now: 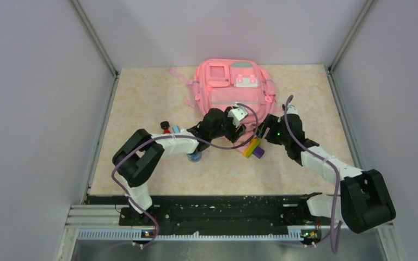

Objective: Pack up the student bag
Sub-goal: Zip the student bag at the center of the board.

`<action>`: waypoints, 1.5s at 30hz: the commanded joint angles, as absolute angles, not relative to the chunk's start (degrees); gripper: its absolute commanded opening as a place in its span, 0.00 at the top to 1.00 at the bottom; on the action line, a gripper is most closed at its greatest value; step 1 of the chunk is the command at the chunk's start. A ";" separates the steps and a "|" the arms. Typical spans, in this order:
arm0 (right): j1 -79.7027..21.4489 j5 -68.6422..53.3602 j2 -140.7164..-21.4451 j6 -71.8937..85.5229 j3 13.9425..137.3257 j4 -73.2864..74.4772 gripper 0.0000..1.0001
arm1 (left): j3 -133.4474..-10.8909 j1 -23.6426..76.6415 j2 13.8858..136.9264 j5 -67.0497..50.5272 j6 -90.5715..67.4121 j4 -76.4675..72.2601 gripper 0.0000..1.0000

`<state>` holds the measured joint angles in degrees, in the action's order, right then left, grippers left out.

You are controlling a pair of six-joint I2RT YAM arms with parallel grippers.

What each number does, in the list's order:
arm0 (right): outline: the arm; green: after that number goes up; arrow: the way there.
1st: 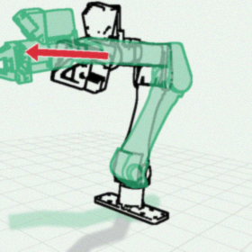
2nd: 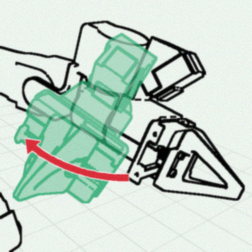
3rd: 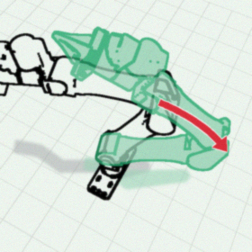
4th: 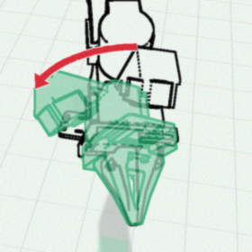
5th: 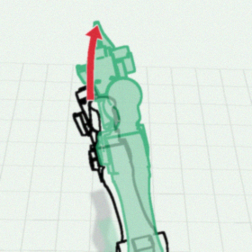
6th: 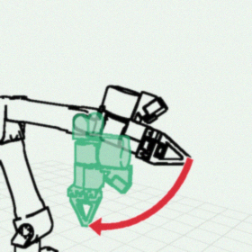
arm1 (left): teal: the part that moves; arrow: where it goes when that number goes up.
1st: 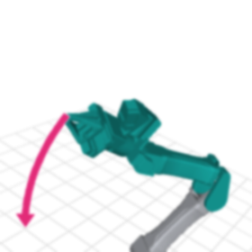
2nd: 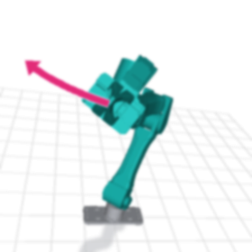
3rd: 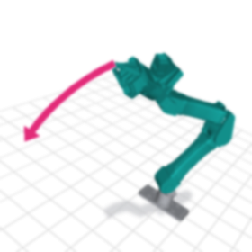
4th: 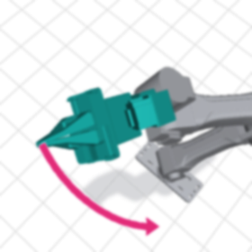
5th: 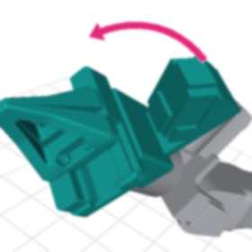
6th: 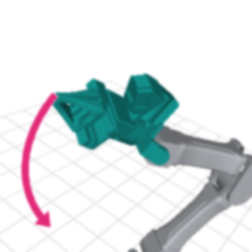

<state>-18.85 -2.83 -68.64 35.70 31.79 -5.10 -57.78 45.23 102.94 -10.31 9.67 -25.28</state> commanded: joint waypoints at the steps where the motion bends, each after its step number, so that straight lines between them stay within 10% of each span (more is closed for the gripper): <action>1: -18.20 -3.86 -72.06 35.67 34.86 -10.57 0.33 | -60.01 45.45 104.56 -11.34 8.26 -26.18 0.38; 13: -18.20 -4.33 -75.63 25.07 36.04 -16.41 0.45 | -60.24 45.45 104.59 -10.63 7.87 -24.97 0.99; 36: -18.25 -21.60 -75.61 9.36 40.26 -12.80 0.43 | -57.74 45.44 96.57 -11.28 10.62 -20.66 1.00; 45: -18.33 -20.56 -77.65 8.76 40.78 -11.95 0.72 | -57.49 45.46 96.32 -10.91 10.69 -20.49 1.00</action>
<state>-18.83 -20.03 -77.52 10.02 38.06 -10.90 -57.63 45.17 100.12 -10.07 10.48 -18.28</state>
